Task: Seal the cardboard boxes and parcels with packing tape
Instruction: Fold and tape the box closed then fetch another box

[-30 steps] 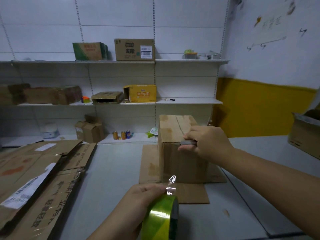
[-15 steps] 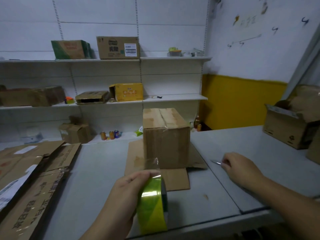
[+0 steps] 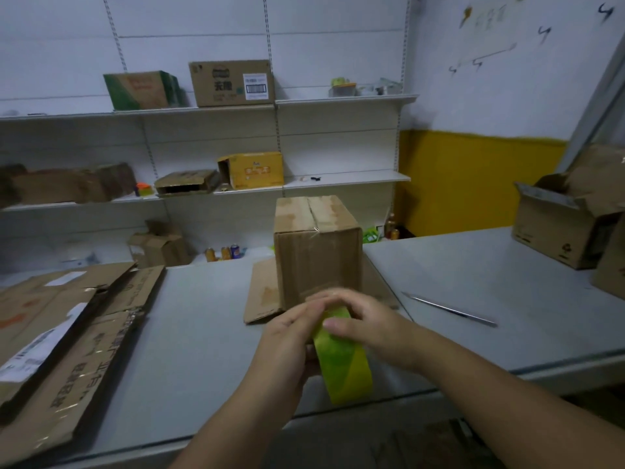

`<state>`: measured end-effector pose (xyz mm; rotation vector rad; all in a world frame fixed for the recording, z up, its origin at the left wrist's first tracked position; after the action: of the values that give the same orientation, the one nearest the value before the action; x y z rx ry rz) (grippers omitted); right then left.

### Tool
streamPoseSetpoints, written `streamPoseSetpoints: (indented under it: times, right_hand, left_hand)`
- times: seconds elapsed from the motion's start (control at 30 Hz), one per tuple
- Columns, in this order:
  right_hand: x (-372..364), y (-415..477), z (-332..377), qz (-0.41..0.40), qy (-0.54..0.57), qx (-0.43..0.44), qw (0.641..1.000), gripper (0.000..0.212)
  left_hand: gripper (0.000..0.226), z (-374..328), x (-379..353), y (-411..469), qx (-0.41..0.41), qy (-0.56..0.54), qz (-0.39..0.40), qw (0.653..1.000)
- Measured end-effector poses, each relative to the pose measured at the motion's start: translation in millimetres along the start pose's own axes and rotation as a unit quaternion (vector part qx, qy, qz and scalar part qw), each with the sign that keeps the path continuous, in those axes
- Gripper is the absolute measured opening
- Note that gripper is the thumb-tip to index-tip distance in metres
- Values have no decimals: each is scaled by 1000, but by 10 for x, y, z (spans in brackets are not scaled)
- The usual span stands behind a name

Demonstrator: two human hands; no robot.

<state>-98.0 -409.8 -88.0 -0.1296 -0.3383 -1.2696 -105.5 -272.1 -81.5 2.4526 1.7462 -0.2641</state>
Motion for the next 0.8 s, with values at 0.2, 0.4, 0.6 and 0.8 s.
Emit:
streamPoseSetpoints:
  times: [0.2,0.4,0.6,0.8]
  right_hand:
    - [-100,103,-21,32,119,-16,992,21]
    - [-58,58,169,53,1,-46,998,31]
    - [-75,-70,319,12,-83,-45,995,30]
    - [-79,-82,518,145,-222,-43,963,44]
  left_hand:
    - [26,18,99,-97,-63,58,-16,996]
    - [26,77,178,-153,-125,132,-12,983]
    - [68,57,289,-73,-110,198,-16,974]
    - [49,-234,341,61,-131,267,101,950]
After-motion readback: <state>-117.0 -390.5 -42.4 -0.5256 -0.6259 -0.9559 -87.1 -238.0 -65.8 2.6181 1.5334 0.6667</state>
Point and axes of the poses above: each hand's wrist, its own y-axis towards the middle knuckle, its own x-axis out of the back of the hand, z = x × y, the point moved 2 cm from there along y, towards the middle knuckle, and after that the axes turned 2 degrees about -x, right-handed, at the moved point
